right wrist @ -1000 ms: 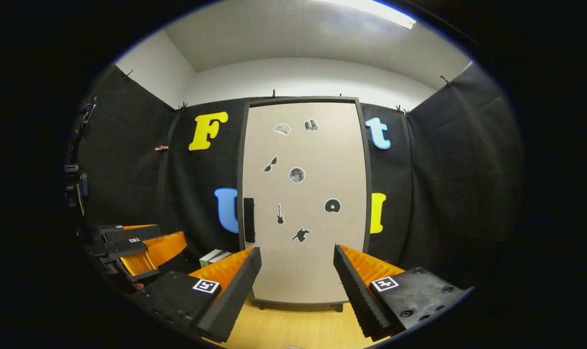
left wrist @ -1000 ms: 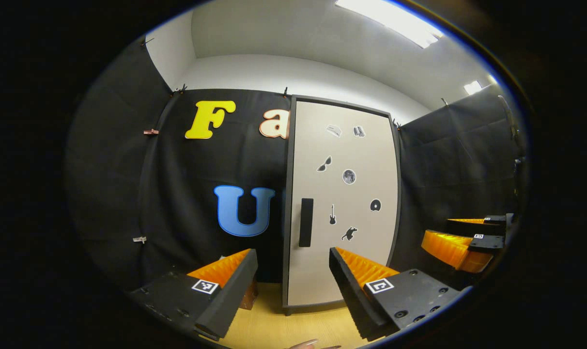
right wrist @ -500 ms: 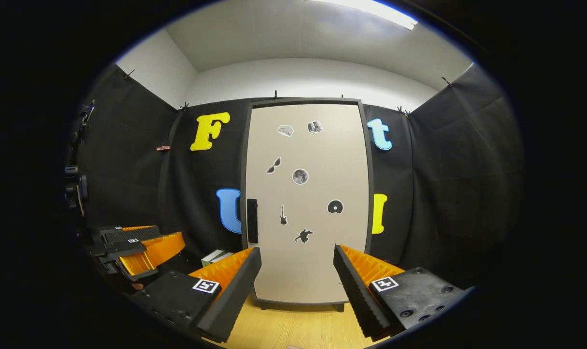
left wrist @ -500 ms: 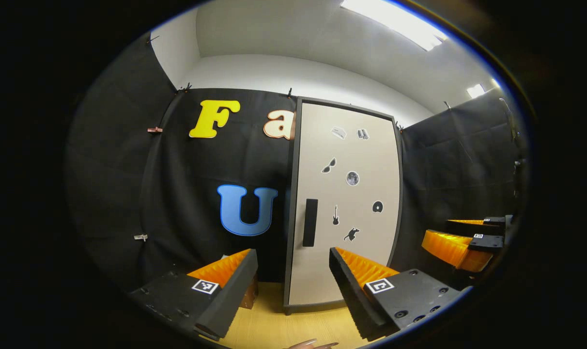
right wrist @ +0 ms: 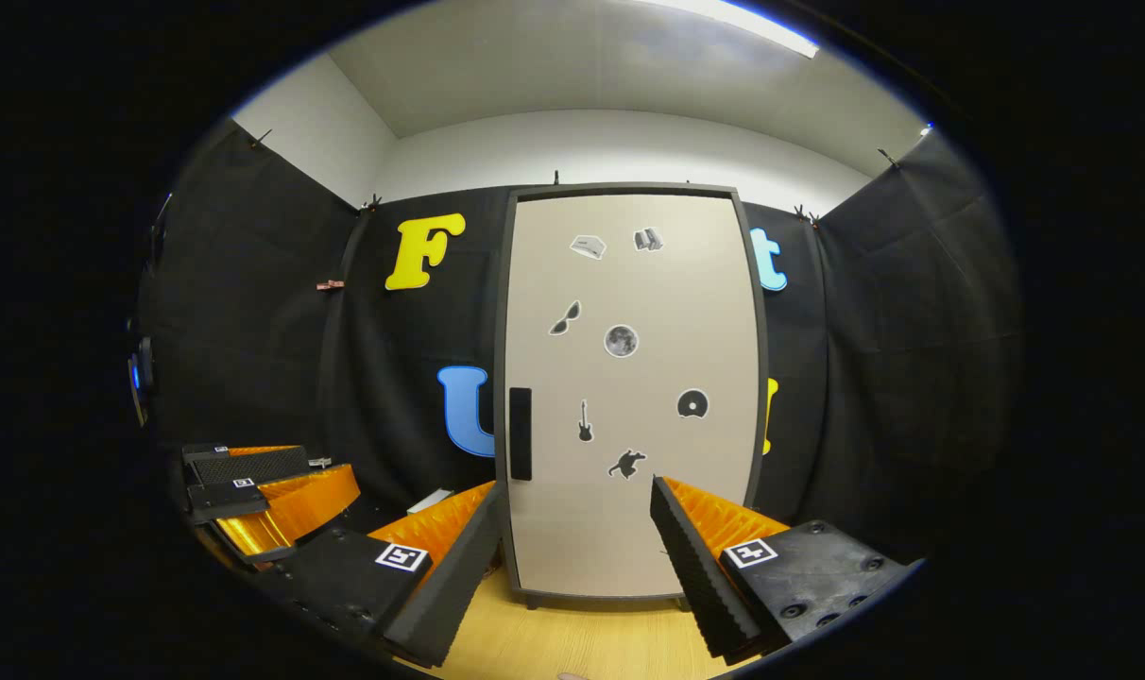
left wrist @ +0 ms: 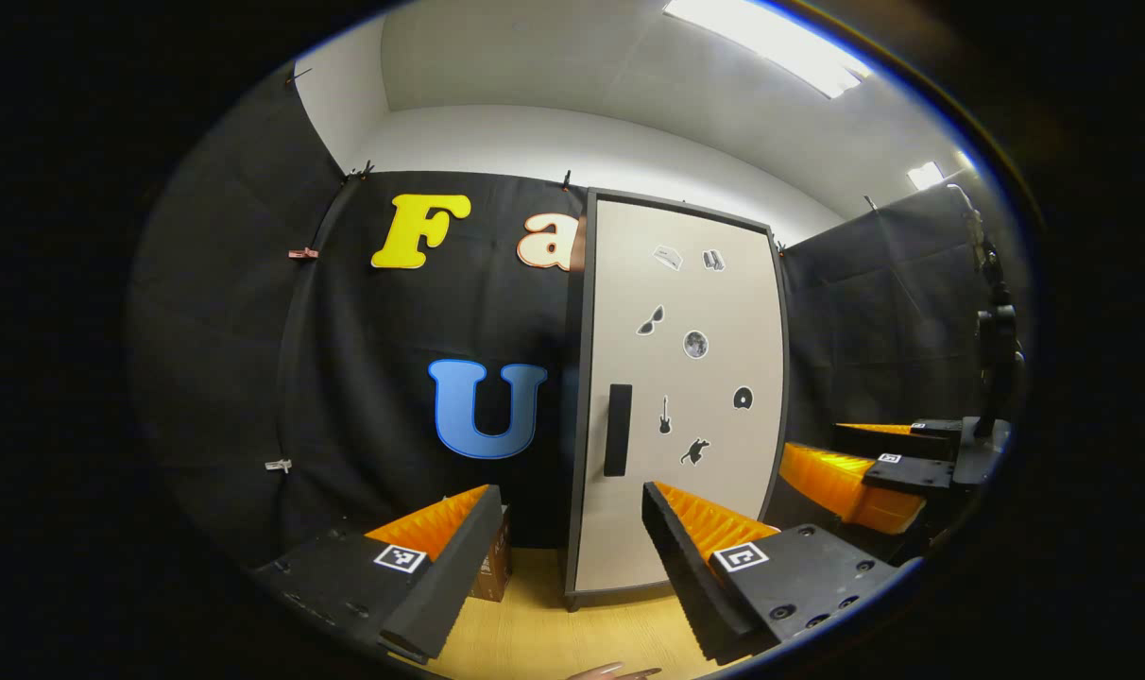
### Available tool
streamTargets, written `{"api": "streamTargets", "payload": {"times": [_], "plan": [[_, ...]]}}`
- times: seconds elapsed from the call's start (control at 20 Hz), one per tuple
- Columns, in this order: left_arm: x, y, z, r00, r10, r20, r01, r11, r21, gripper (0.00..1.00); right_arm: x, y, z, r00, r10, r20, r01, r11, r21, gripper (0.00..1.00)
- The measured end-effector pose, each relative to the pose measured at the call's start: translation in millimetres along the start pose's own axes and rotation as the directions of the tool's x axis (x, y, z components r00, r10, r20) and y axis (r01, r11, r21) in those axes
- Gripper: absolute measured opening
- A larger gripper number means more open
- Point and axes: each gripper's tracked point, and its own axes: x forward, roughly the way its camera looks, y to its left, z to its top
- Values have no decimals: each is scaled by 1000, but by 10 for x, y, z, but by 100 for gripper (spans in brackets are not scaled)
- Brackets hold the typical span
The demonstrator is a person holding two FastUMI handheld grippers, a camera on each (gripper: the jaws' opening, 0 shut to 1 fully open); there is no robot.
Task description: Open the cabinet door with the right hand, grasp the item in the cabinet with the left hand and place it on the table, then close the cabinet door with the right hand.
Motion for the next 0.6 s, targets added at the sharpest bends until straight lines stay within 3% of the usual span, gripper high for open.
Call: {"api": "streamTargets", "payload": {"times": [0.25,0.6], "plan": [[-39,250,-45,999,37,-11,-37,999,-6,94,254,318,-84,999,54,-10,-54,999,-2,98],[-55,668,-83,994,106,-14,-106,994,7,95,661,567,-184,998,66,4,-66,998,-4,98]]}}
